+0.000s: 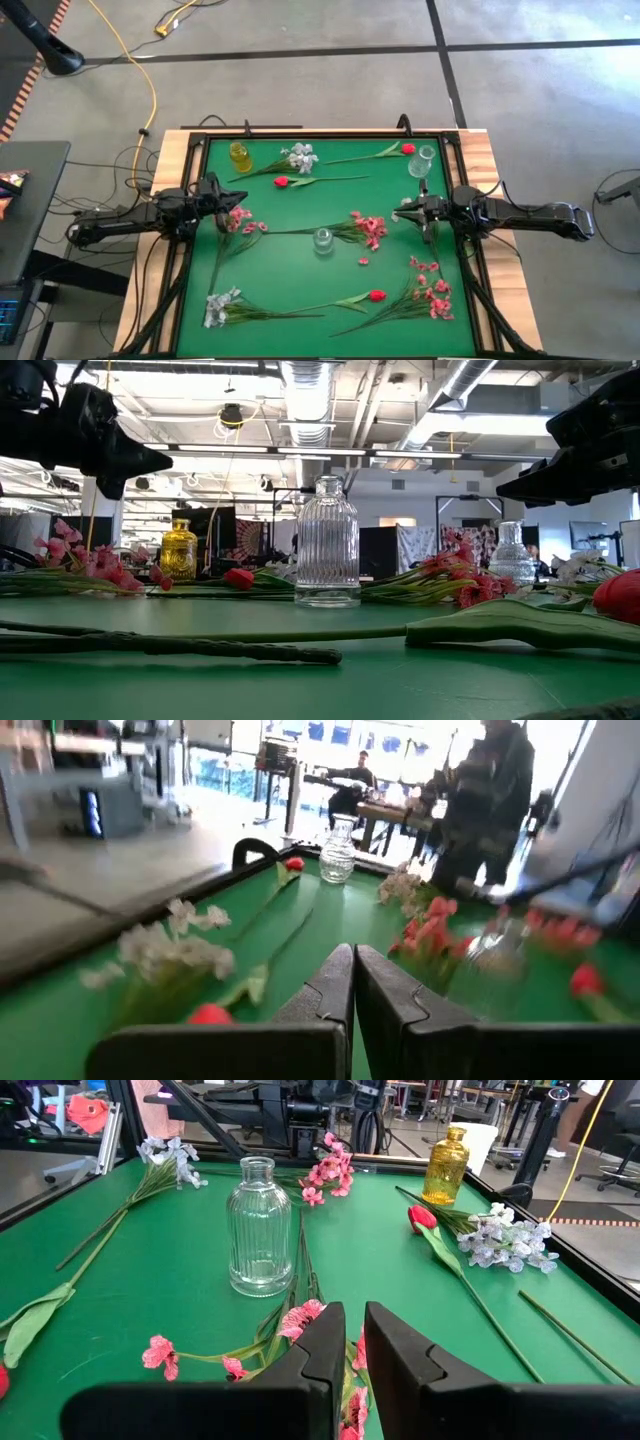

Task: Sort flowers into vase by color
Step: Put the top white flowers into the yellow vase

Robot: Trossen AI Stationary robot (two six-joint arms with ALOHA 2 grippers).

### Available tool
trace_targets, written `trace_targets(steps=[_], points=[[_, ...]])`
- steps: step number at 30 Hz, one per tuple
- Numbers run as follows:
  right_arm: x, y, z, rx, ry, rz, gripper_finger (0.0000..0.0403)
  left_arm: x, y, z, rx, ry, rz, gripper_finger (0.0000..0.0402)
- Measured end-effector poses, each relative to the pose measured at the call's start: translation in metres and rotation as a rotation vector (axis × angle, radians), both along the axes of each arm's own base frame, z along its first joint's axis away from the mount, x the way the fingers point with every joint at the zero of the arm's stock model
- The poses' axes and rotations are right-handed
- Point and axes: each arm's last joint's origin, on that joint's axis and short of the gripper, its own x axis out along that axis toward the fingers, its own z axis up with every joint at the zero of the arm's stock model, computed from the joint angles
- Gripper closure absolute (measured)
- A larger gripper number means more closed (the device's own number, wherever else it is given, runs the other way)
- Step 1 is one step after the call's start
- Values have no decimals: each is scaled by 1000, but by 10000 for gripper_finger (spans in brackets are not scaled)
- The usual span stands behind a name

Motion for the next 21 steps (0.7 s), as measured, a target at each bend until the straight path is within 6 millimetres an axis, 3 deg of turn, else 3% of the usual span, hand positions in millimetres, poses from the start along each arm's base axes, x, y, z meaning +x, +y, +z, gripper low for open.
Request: trace_targets(steps=[9, 17, 21], points=[[0, 0, 0, -1, -6, 0, 332, 0, 0, 6, -536, -266, 7, 401], [1, -1, 2, -17, -28, -18, 332, -1, 3, 8, -645, -344, 79, 401], [1, 0, 5, 92, -69, -33, 332, 0, 2, 8, -613, -328, 69, 401]])
